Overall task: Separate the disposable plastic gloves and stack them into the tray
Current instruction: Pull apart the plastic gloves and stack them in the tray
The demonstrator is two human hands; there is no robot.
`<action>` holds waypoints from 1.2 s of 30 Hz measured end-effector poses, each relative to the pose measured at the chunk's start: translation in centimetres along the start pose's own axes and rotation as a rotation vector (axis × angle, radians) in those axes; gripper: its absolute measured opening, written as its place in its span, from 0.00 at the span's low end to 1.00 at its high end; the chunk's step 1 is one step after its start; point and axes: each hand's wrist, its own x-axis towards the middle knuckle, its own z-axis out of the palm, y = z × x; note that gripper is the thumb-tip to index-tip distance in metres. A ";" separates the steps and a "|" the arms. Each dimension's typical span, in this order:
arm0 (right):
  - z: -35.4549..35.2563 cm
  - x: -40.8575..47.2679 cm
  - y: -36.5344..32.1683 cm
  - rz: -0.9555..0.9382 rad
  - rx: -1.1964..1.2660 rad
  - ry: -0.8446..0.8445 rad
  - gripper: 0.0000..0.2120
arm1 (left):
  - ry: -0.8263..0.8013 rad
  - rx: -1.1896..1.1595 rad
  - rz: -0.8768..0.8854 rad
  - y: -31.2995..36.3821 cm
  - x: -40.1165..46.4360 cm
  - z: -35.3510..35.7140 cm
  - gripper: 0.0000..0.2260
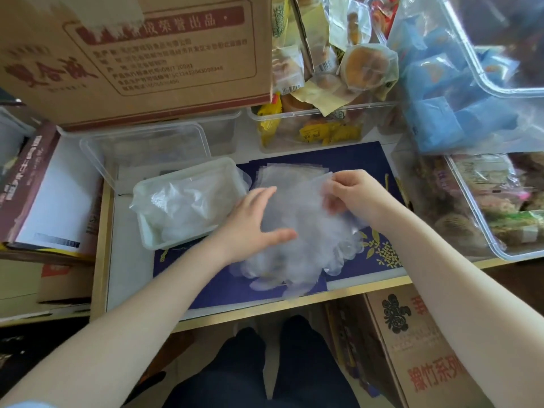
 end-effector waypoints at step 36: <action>3.4 9.5 5.4 -0.203 -0.512 0.298 0.28 | 0.030 0.322 -0.244 0.7 10.9 0.1 0.29</action>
